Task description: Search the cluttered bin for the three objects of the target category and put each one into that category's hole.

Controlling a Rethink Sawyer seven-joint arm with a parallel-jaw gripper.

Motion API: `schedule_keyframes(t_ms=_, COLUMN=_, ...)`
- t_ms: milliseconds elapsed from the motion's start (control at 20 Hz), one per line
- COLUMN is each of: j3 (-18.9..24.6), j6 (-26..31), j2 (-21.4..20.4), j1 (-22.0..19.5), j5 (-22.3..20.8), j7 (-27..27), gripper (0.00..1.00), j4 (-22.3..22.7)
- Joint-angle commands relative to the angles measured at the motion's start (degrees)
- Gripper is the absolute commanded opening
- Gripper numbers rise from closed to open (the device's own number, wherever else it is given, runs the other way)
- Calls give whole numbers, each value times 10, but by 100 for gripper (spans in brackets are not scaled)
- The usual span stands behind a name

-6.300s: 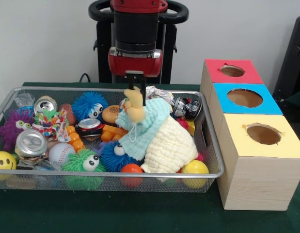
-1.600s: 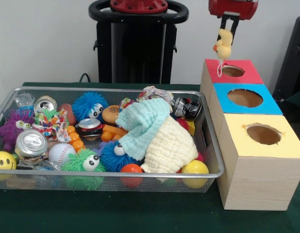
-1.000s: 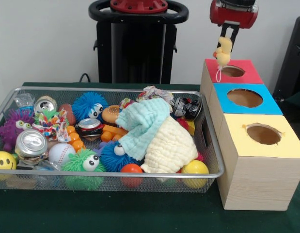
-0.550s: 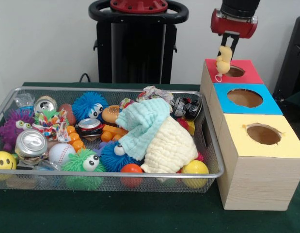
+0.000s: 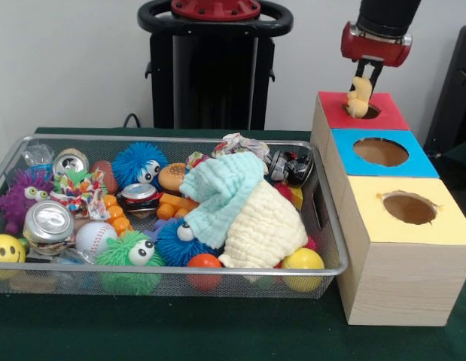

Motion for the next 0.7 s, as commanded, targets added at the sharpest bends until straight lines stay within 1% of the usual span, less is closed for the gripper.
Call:
schedule_keyframes(t_ms=50, j3=2, j6=-13, j2=28, j1=8, j5=38, j7=158, gripper=0, j4=-26)
schedule_keyframes(t_ms=300, j3=4, j6=-20, j2=26, j1=9, j5=43, j7=153, gripper=0, j4=-18)
schedule_keyframes(t_ms=700, j3=8, j6=-51, j2=30, j1=3, j5=57, j7=157, gripper=0, j4=0)
